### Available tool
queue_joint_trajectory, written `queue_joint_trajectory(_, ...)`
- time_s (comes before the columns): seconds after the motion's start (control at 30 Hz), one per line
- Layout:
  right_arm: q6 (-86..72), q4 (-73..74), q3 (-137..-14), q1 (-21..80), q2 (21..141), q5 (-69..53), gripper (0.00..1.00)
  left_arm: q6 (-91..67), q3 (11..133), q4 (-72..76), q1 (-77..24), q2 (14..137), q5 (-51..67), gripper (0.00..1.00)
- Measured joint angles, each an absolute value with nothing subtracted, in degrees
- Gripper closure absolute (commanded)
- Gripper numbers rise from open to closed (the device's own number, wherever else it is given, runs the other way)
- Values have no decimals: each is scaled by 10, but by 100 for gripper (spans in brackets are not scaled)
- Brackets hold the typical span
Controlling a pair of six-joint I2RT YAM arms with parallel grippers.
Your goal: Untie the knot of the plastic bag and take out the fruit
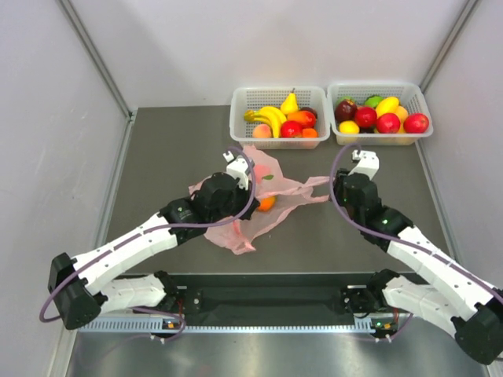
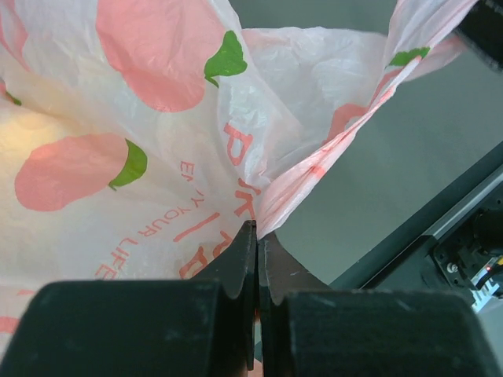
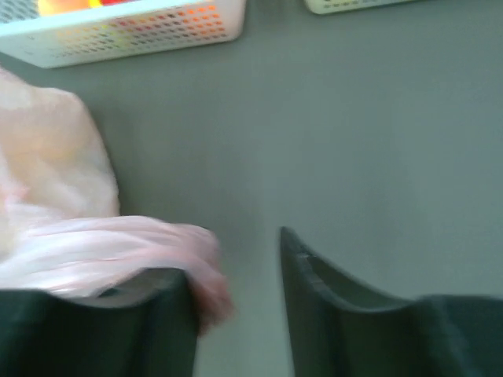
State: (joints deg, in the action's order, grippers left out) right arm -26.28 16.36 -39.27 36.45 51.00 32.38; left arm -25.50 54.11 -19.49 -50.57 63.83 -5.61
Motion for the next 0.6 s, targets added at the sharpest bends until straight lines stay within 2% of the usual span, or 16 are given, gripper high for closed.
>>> queue_joint_trajectory(0.03, -253, 165, -393, 347, 510, 309, 49, -256, 536, -194, -506, 636, -57, 100)
queue_joint_trajectory(0.3, -211, 198, -432, 205, 555, 207, 34, -277, 518, -175, -507, 610, -51, 100)
queue_joint_trajectory(0.4, -195, 200, -446, 164, 559, 157, 18, -293, 510, -154, -507, 602, -39, 100)
queue_joint_trajectory(0.47, -180, 201, -453, 146, 557, 123, 12, -303, 502, -145, -507, 601, -34, 100)
queue_joint_trajectory(0.6, -155, 209, -455, 128, 542, -8, 7, -319, 492, -139, -506, 607, -27, 100)
